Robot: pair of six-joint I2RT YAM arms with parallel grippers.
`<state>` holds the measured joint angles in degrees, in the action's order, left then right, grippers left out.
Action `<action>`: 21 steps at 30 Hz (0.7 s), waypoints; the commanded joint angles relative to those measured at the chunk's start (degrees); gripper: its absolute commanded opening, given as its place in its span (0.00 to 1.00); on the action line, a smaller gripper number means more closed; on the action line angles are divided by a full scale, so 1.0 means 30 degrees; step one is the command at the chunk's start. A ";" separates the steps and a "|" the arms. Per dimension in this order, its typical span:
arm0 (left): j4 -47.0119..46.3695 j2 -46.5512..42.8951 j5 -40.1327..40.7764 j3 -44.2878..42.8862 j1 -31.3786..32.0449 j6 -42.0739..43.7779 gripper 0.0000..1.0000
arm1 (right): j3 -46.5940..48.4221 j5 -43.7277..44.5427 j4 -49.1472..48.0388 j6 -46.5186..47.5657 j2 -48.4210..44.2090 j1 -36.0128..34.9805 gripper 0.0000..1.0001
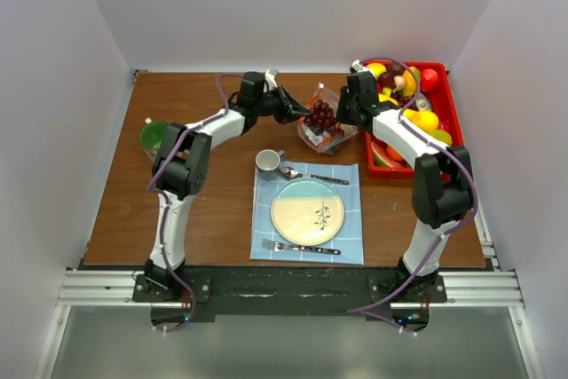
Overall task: Place the food in the zip-top bag and seal the zipper
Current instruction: Adjust the zipper food storage bag at the center of the board.
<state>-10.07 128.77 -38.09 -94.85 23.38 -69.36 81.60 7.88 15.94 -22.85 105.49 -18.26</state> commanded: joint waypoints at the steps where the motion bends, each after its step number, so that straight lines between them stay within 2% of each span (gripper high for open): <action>1: -0.0014 -0.1000 -0.0078 -0.0757 -0.0058 0.0328 0.00 | -0.0949 -0.0458 -0.1298 0.0381 -0.0446 -0.0036 0.26; 12: 0.0249 -0.1058 -0.0224 -0.0874 -0.0087 0.0532 0.00 | -0.1537 -0.0312 -0.1770 0.0732 -0.0127 -0.0007 0.25; 13: 0.0308 -0.1087 -0.0196 -0.0845 -0.0116 0.0620 0.00 | -0.1537 -0.0428 -0.1741 0.0645 -0.0154 -0.0036 0.24; 14: 0.0511 -0.1116 -0.0137 -0.0874 -0.0116 0.0708 0.00 | -0.1479 -0.0371 -0.1567 0.0615 -0.0183 -0.0036 0.14; 16: 0.0776 -0.1088 -0.0020 -0.0845 -0.0116 0.1089 0.00 | -0.1333 -0.0108 -0.0751 0.0383 -0.0532 -0.0094 0.01; 21: 0.1509 -0.1117 0.0507 -0.0787 -0.0116 0.1938 0.00 | -0.1301 0.0859 0.2211 0.0176 -0.1646 -0.0300 0.00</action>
<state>-7.44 128.77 -37.80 -95.26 23.38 -67.20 77.23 7.94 14.94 -22.02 105.21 -18.55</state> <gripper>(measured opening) 0.036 0.013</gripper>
